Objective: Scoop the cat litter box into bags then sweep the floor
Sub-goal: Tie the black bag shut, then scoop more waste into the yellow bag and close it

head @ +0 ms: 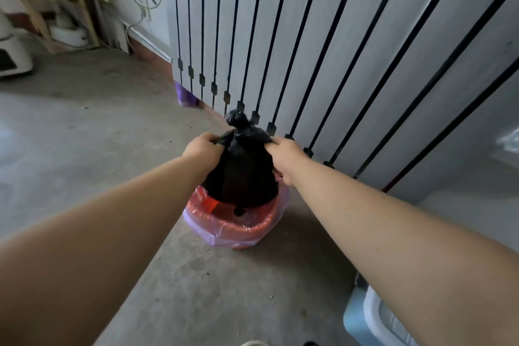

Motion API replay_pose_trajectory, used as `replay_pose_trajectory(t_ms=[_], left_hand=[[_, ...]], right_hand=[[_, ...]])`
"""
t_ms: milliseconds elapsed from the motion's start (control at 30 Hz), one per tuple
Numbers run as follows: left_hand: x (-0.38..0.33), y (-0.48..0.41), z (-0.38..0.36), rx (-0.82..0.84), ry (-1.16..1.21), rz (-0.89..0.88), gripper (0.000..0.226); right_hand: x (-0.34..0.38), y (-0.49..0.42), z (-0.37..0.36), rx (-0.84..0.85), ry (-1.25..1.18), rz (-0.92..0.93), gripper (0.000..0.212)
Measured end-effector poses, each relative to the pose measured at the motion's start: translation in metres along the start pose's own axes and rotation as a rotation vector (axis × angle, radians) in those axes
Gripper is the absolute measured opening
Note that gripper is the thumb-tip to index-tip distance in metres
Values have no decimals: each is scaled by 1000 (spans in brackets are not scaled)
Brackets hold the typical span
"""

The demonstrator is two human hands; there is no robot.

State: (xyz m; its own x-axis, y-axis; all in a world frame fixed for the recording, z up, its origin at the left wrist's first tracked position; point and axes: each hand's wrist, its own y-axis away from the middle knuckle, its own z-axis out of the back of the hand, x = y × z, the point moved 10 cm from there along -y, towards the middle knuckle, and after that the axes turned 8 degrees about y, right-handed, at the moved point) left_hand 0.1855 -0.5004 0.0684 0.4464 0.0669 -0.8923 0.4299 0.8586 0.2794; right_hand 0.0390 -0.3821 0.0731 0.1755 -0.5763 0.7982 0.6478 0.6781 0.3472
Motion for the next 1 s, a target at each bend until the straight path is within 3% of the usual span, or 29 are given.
replay_pose_trajectory(t_ms=[167,400,467,567,700,800,1000], left_hand=[[24,8,-26,204,-87,89,79],[17,30,-48,253,-294,41,100],[5,44,-55,255,-349,7,95],[-17,75,-83,337,-383,-34,70],[-37,118,-136,547,-414,-101,40],[-44,160,-199,720,-432,-137,34],[-52,237,-293,904,-553,-205,28]], right_hand=[[-15,2,-4,70,189,58,61],[-37,12,11,68,447,69,89],[-45,21,21,69,458,54,93],[-62,45,48,44,374,24,93],[-94,85,99,-10,377,5,75],[-138,118,157,-119,397,-55,71],[-205,181,243,-221,376,-124,69]])
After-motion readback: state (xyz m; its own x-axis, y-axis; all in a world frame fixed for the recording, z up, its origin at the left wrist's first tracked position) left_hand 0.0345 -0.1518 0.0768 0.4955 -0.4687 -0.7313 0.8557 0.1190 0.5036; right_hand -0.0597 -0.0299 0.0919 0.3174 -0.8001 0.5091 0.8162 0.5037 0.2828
